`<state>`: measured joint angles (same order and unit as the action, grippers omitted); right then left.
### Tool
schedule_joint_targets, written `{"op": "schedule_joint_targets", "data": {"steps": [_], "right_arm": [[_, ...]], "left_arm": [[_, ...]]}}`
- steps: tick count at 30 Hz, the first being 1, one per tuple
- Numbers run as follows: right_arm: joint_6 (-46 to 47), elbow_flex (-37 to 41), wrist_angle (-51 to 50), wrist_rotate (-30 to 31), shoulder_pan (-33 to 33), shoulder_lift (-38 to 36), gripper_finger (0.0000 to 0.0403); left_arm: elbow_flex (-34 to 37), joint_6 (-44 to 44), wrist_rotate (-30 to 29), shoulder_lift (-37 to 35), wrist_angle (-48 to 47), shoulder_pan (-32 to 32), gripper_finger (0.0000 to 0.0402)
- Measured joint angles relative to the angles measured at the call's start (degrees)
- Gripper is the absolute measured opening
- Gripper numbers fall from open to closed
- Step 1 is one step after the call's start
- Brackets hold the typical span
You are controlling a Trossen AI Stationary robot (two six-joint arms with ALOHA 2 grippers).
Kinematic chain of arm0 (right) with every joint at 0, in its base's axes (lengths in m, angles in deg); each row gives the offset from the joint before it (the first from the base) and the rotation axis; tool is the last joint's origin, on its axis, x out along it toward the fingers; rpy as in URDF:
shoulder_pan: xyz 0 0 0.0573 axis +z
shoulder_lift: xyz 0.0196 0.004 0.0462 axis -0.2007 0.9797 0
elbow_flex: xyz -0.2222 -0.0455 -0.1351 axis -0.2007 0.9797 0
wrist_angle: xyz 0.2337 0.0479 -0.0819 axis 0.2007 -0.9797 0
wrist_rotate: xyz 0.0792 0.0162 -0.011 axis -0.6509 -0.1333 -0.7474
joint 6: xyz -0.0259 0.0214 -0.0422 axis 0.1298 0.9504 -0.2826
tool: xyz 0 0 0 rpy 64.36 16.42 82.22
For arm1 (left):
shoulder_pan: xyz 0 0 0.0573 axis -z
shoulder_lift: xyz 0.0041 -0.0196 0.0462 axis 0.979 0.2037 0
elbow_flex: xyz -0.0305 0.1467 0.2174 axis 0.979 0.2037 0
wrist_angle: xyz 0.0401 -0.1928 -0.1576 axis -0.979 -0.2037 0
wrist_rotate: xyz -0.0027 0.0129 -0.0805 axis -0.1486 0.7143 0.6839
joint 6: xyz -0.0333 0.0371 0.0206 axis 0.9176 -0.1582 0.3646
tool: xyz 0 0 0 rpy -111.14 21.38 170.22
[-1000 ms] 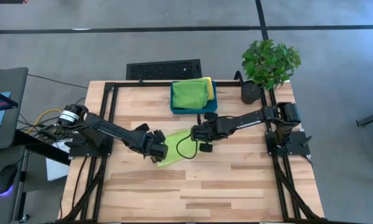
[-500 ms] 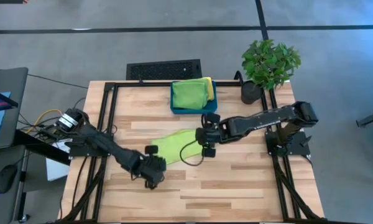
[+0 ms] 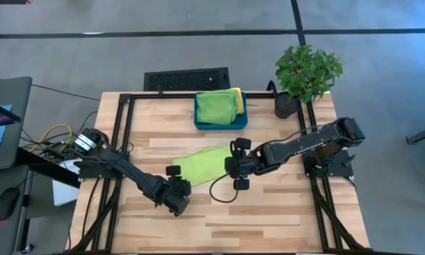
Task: Fold microfiber towels
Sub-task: Fold the light green microfiber cloth
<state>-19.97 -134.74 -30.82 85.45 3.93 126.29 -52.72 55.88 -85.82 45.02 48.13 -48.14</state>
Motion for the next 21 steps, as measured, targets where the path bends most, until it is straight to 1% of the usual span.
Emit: {"op": "schedule_joint_targets", "data": {"steps": [3,5,8,11,14,16,18,19,21], "right_arm": [[0.0,0.0,-0.1,0.0,0.2,0.0,0.0187],[0.0,0.0,-0.1,0.0,0.1,0.0,0.0187],[0.3,0.0,-0.5,0.1,0.1,0.0,0.0189],[0.5,0.0,-1.1,0.3,0.1,0.0,0.0189],[0.5,0.0,-1.6,0.3,0.1,0.0,0.0186],[0.5,0.0,-2.0,0.3,0.1,0.0,0.0184],[0.5,0.0,-2.0,0.3,0.2,0.0,0.0182],[0.5,0.0,-2.2,0.3,0.2,0.0,0.0181],[0.5,0.0,-2.9,0.3,0.2,-0.1,0.0180]], "left_arm": [[0.0,1.9,2.8,0.8,-0.4,-0.5,0.0132],[0.0,3.1,3.8,1.1,-2.2,-0.6,0.0132],[-0.2,3.9,3.5,1.9,-2.9,-0.7,0.0132],[-0.3,6.7,3.0,2.1,-3.3,-0.8,0.0126],[-0.4,7.4,3.6,2.0,-3.5,-1.3,0.0094],[-1.1,8.0,3.5,2.1,-5.2,-1.8,0.0057],[-1.9,8.4,2.5,2.1,-9.2,-2.4,0.0018],[-2.5,8.5,1.8,2.1,-10.1,-2.7,0.0010],[-4.3,8.5,0.3,1.8,-12.1,-3.2,0.0009]]}}
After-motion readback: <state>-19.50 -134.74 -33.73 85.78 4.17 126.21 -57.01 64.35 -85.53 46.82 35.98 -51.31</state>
